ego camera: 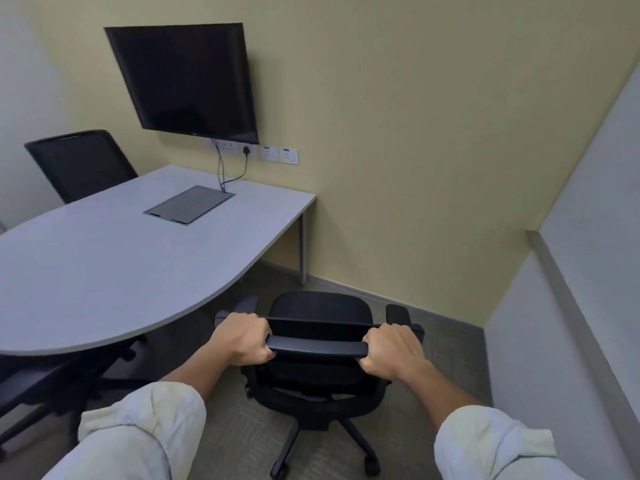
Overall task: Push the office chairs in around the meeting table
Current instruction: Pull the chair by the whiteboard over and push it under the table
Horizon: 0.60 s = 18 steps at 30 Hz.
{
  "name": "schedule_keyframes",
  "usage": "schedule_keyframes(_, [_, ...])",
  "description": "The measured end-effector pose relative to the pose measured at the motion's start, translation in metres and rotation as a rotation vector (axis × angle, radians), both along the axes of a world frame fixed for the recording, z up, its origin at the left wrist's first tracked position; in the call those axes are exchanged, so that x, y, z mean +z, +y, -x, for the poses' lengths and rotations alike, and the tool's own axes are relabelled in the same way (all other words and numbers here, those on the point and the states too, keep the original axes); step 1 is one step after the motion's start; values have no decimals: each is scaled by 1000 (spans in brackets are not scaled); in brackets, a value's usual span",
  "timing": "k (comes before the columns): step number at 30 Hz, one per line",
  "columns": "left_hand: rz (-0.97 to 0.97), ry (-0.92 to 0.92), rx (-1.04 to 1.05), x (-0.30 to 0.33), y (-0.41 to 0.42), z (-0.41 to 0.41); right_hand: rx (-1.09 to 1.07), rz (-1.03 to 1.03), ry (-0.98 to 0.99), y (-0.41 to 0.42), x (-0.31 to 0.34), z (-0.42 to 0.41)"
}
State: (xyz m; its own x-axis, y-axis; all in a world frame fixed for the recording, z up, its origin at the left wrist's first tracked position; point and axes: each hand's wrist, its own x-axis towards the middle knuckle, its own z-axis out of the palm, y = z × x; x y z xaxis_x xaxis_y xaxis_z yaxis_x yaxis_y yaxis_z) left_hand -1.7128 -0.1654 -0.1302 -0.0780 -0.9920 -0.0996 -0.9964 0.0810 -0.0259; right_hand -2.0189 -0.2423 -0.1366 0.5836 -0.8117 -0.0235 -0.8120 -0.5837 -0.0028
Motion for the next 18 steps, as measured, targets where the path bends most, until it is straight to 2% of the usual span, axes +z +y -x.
schedule_keyframes(11, [29,-65,126,-7,-41,36,213,13,-73,-83,-2,32])
schedule_keyframes(13, [3,-86,136,-3,-37,26,237,35,-95,-84,-1,20])
schedule_keyframes(18, [29,-119,204,-5,-89,22,288,24,-108,-153,-5,5])
